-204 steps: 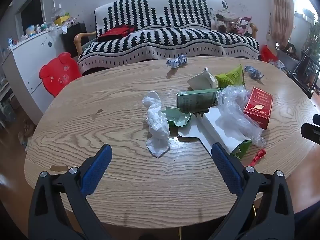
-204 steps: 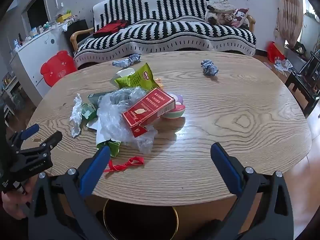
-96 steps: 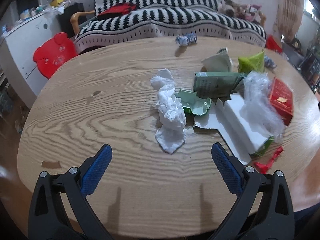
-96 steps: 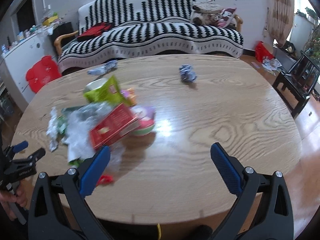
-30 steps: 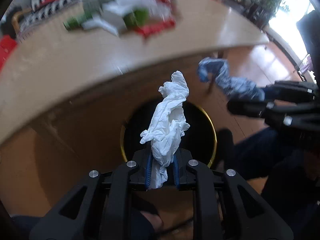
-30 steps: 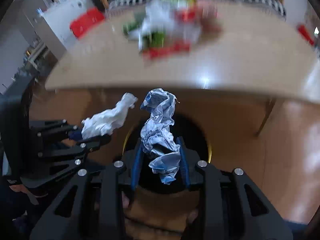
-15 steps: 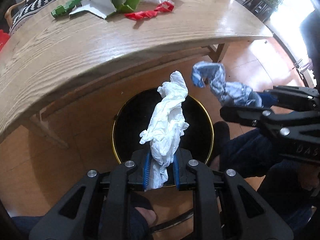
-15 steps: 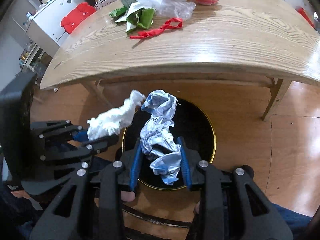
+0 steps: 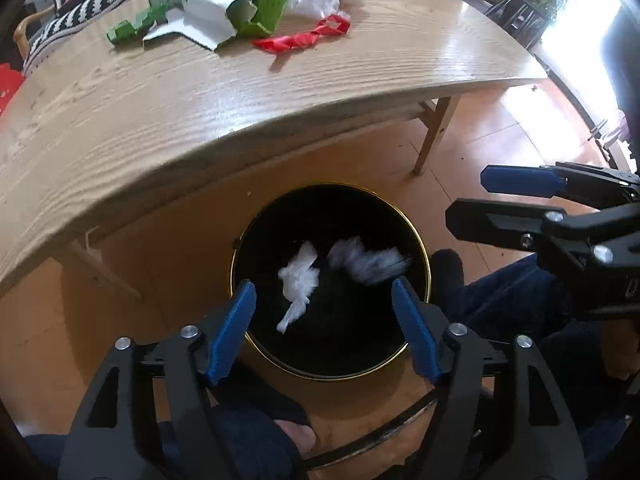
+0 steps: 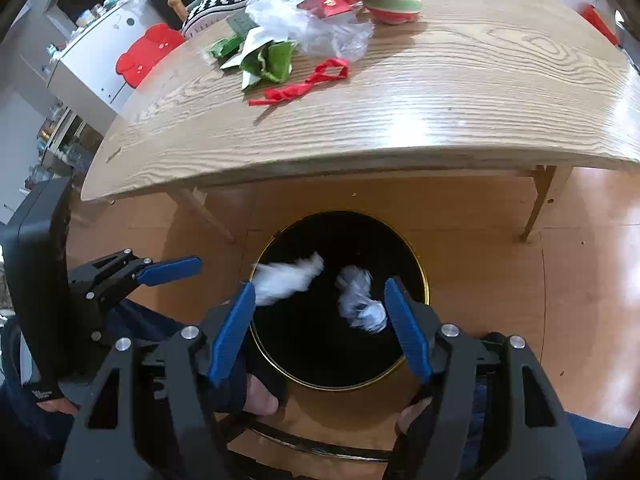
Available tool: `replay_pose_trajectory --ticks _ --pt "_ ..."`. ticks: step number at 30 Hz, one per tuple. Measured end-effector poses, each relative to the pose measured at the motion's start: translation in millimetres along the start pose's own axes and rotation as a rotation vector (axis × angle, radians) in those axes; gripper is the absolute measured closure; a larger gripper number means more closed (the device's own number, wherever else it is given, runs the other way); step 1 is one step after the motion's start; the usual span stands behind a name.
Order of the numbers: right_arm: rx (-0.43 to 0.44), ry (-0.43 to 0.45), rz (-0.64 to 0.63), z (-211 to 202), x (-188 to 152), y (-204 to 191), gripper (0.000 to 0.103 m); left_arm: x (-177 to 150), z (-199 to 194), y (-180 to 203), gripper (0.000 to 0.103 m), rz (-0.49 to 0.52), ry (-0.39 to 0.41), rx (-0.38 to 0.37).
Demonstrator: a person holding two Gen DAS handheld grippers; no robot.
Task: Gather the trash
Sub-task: 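Carry both items over the black bin and open both tools to drop them, then grasp the green plastic tray with the left tool while the right tool grasps the red box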
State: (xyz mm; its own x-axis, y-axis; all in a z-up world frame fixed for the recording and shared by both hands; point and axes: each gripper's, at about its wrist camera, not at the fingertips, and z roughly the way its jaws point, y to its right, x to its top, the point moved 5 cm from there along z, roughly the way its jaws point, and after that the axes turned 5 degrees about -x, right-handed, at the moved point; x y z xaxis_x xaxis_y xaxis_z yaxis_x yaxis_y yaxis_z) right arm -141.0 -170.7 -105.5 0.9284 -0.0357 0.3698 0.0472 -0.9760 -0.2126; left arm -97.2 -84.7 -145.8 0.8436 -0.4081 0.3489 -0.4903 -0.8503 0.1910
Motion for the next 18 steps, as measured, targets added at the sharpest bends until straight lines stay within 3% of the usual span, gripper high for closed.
replay_pose_trajectory --ticks 18 --pt "-0.001 0.010 0.007 -0.4 0.2 0.3 0.032 0.4 1.0 -3.5 0.030 -0.003 -0.004 0.011"
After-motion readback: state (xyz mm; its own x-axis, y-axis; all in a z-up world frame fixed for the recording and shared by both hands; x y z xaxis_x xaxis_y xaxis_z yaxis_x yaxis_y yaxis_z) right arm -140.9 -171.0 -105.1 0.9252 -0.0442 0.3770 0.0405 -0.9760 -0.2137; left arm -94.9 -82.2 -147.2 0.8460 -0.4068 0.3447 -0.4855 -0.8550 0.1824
